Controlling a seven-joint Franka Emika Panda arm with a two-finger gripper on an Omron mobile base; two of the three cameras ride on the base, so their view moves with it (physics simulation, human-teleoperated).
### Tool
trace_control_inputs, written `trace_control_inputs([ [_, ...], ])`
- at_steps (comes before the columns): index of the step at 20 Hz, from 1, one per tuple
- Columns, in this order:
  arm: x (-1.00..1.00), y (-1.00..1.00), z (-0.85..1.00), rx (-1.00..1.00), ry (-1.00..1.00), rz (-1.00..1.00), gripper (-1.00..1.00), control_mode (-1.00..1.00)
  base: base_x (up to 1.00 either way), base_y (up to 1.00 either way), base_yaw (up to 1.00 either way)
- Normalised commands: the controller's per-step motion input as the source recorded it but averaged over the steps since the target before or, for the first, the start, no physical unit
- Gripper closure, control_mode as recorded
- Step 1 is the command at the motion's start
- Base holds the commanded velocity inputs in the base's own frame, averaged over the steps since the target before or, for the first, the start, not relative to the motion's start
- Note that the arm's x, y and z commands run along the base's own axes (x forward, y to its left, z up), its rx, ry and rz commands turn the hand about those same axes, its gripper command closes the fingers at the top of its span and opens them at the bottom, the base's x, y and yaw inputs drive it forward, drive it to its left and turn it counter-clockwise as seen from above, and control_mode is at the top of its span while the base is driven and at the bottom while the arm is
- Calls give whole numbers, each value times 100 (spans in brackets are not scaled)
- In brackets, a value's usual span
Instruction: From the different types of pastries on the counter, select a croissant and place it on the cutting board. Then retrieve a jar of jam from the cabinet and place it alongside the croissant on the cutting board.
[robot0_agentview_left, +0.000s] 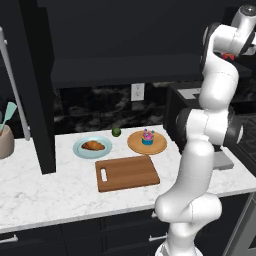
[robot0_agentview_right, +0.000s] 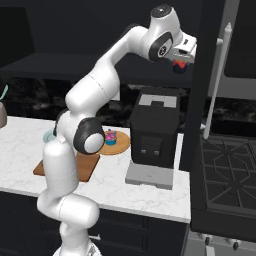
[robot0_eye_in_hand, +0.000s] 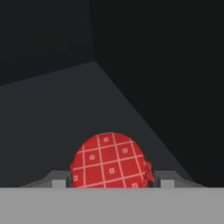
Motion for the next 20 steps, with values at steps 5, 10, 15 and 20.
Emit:
trace_control_inputs([
  [5, -53, -3, 10, 0, -7, 0, 100, -100, 0, 0, 0],
  [10, -74, 4, 0, 0, -8, 0, 100, -100, 0, 0, 0],
  [15, -76, 36, -8, 0, -8, 0, 100, -100, 0, 0, 0],
  [20, -60, 82, -24, 0, -12, -1, 100, -100, 0, 0, 0],
])
